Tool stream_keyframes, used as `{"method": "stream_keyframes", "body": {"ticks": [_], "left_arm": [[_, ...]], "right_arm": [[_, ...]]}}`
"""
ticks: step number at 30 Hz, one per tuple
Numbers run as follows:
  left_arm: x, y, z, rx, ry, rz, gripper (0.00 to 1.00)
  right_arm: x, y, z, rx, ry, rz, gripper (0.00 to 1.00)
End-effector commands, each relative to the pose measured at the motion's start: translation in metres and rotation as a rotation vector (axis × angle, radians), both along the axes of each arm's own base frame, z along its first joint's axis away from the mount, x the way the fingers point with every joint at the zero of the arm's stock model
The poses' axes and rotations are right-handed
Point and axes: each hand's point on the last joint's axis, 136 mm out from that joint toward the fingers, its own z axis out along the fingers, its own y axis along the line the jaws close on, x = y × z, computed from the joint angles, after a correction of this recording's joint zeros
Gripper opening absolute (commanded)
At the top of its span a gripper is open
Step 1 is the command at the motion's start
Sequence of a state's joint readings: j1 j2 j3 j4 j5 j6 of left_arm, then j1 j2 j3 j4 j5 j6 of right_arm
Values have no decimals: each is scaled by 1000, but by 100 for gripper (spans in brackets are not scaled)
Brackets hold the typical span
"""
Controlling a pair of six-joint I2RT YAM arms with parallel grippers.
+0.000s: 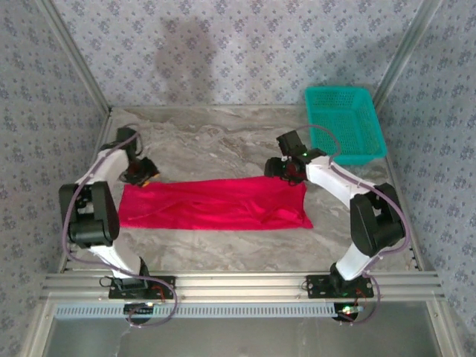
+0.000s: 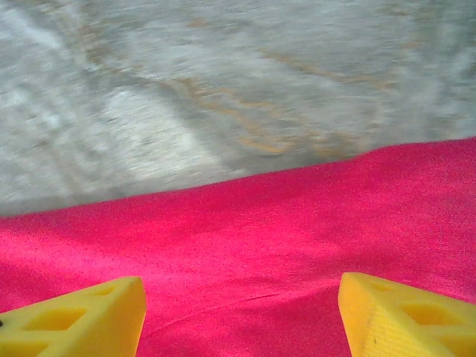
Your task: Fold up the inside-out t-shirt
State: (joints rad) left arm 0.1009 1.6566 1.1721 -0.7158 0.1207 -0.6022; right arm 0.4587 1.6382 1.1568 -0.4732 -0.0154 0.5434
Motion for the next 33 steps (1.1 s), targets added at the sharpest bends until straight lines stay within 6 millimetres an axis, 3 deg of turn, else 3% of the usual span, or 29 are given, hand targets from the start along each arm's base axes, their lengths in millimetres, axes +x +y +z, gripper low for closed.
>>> {"method": "stream_keyframes", "body": {"ticks": [1,3,7,16,22,28,33], "left_arm": [[-48,34,-15,-41,116,131,40],[-54,45,-21,-101,105,196,41],[-61,65,-31,-100,124,252,40],[-49,78,-40,-92,117,290,35],[-45,85,-43,-67,133,294,31],[-34,89,-35,-65,83,314,45],[-16,90,-35,-89,35,321,39]], "right_arm": [[-1,47,11,98,-1,139,71],[-6,61,0,100,34,188,72],[-9,61,-18,95,71,191,71],[-11,60,-32,123,109,215,71],[-8,60,-28,154,105,208,71],[-9,61,-26,168,107,214,71],[-11,63,-26,180,117,220,71]]}}
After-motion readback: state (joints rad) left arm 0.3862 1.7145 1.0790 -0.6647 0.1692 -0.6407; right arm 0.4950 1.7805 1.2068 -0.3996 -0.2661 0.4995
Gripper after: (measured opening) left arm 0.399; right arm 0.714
